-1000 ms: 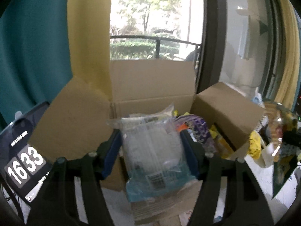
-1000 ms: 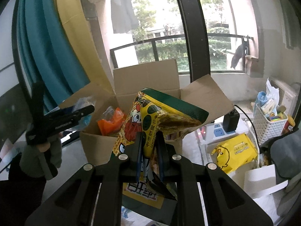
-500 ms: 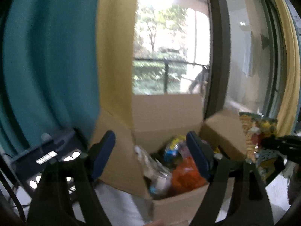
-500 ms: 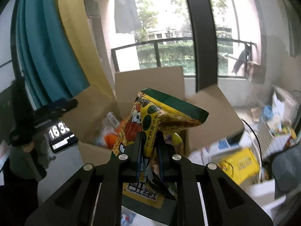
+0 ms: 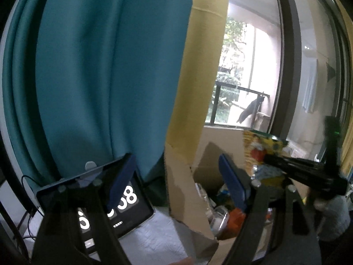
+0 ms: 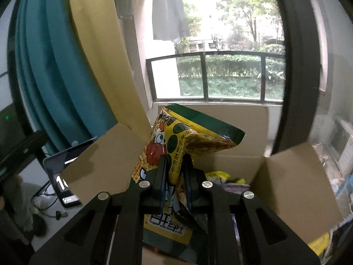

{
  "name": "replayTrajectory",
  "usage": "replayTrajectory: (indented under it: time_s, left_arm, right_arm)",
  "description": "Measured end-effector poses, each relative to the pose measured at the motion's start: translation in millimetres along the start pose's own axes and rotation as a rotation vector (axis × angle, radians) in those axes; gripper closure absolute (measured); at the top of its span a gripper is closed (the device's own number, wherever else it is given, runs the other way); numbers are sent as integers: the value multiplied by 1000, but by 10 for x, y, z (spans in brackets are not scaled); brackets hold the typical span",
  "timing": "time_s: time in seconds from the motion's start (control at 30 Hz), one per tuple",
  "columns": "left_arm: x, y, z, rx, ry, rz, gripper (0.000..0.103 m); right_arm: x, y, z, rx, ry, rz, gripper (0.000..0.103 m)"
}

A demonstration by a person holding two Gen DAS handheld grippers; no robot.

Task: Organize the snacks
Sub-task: 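Carry both packs over the box and open both grippers to drop them, then move both grippers back from the box toward the remaining snacks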

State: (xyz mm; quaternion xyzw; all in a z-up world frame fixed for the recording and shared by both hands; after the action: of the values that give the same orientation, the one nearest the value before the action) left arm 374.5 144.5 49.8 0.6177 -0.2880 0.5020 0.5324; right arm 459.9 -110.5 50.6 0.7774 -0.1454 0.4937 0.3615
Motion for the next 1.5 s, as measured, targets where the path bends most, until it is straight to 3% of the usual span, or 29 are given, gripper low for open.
replayTrajectory:
  time_s: [0.1,0.13,0.17,0.23,0.67,1.17,1.5]
  left_arm:
    - [-4,-24,-11,-3,10,-11,23]
    - [-4,-17,-10,-3,13,-14,23]
    - [-10,-14,1,-5,15,-16,23]
    - [-4,42,-26,-12,15,-21,23]
    - [-74,446,352,-92,-46,-15,22]
    - [-524,1014,673,-176,-108,-87,22]
    - [-912,1285,800,-210,-138,-141,21]
  right_arm:
    - [91,-288,41,-2,-11,-37,85]
    - [105,-379,54,-14,-15,-62,72]
    - [104,-453,67,-24,-20,-80,51]
    - [86,-456,55,-32,-14,-64,34]
    - [-165,368,-98,-62,-3,-38,34]
    - [-707,1310,-366,-79,1,-26,34]
    - [-1223,1683,-407,-81,-49,-62,34]
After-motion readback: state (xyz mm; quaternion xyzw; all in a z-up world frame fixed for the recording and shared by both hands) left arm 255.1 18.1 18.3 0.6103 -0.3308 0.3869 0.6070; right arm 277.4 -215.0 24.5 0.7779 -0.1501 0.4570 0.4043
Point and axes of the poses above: each gripper's, at about its wrist camera, not at the fingertips, and y roughly against the way its jaws point, z to its right, x to its top, the point moved 1 cm from there along -y, roughly the way its jaws point, and after that the axes turned 15 degrees about x, right-handed, at the moved point
